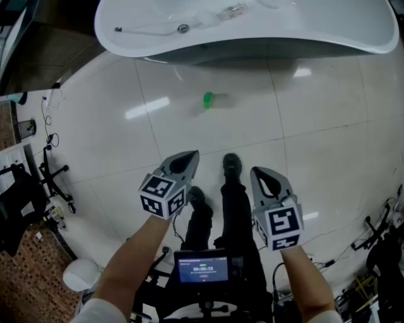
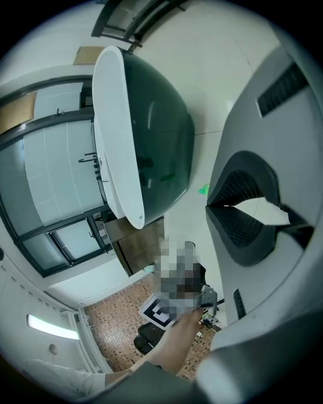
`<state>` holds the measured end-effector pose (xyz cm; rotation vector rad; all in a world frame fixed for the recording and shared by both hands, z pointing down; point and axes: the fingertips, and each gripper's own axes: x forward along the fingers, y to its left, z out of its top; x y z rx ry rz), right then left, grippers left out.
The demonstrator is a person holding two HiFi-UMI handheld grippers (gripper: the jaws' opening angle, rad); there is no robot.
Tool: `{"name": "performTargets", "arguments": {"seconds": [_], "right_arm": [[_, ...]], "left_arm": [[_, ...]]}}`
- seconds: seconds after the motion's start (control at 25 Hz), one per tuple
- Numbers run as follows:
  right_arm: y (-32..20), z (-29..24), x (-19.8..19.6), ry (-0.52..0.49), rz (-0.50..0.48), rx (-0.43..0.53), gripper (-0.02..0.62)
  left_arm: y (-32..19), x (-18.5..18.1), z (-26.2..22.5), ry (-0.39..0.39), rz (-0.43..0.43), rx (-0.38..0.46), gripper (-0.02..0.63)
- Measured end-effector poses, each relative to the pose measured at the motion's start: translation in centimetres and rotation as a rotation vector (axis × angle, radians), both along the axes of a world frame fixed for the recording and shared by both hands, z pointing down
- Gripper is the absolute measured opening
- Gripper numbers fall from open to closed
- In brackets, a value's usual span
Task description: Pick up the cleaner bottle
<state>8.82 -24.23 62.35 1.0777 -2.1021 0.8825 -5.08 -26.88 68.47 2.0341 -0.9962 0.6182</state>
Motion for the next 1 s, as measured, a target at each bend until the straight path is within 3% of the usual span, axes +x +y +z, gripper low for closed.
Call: {"name": "performTargets", "arguments": {"seconds": [0.2,0.6,0.84,1.0], "right_arm": [[0.0,2.4,0.2,-0.017,-0.013,-0.008,0.009],[1.0,7.9,1.5,-0.02,-0.034,-0.03,0.009],[1.6,10.1,2.8,-0.005,-0.008,-0.095,0.009],[1.6,11.5,3.4,-0.008,0.001,-0.103,0.009]], "left_arm": [[-1.5,-0.5,3.5,-0.057,-0.023,-0.001,0.0],[-3.7,-1.3,12.4,-0.066,-0.061,-0.021,0.0],[-5.2,-1.4,16.6,-0.086,-0.097,-0.021,0.029],[-6.9,-0.6,19.3,-0.092,-0.098,-0.016,0.088]]}}
